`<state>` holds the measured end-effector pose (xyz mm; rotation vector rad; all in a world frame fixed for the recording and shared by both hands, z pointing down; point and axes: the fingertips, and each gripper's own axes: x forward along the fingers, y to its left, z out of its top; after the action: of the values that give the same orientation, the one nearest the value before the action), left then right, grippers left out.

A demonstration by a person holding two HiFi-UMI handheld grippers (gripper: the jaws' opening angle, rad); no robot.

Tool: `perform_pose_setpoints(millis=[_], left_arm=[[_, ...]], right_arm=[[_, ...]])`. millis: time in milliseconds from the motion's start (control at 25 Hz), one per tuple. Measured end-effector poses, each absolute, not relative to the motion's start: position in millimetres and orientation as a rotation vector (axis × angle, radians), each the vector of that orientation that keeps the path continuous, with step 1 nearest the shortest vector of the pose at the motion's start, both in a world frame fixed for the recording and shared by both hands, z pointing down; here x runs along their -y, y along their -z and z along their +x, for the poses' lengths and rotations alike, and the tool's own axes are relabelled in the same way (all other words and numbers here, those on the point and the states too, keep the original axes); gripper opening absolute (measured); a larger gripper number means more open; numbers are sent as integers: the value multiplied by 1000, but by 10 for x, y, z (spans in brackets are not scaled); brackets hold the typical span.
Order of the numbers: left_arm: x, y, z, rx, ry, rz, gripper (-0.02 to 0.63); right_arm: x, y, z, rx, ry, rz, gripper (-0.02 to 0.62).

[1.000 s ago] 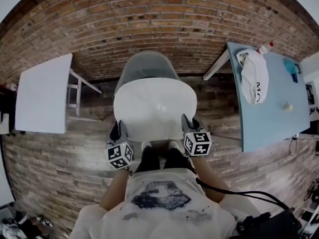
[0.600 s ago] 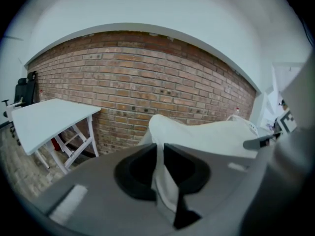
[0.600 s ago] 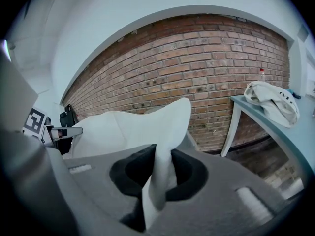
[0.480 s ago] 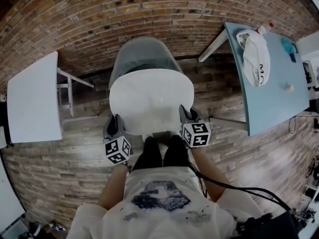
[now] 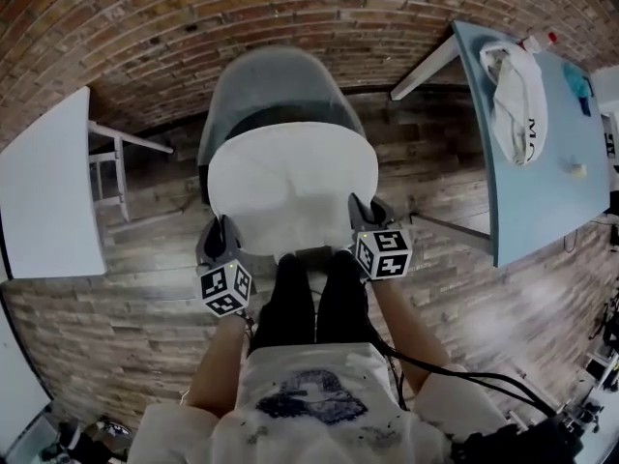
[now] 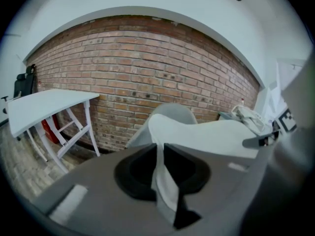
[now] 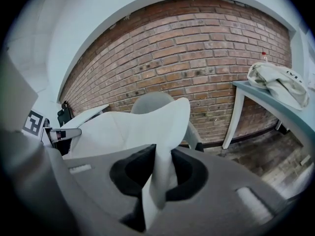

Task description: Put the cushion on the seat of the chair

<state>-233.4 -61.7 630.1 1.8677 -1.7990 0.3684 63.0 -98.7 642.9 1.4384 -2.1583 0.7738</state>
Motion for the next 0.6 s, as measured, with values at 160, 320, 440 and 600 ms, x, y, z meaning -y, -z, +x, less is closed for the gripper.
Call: perform_pose_setpoints(millis=[160, 320, 440, 600], left_arm=[[686, -6610, -2355, 1803, -373, 1847, 38], [744, -6916, -2404, 1809, -385, 1823, 38], [792, -7163, -2433, 1808, -403, 1814, 38], [857, -7547, -2494, 1808, -413, 1794, 38]], right_arm=[[1061, -6766, 599, 2142, -795, 1421, 48], [1163, -7091, 548, 2129, -812, 1401, 48], [1234, -7345, 518, 2121, -824, 1393, 48], [1332, -7750, 460, 2113, -834, 1372, 48]])
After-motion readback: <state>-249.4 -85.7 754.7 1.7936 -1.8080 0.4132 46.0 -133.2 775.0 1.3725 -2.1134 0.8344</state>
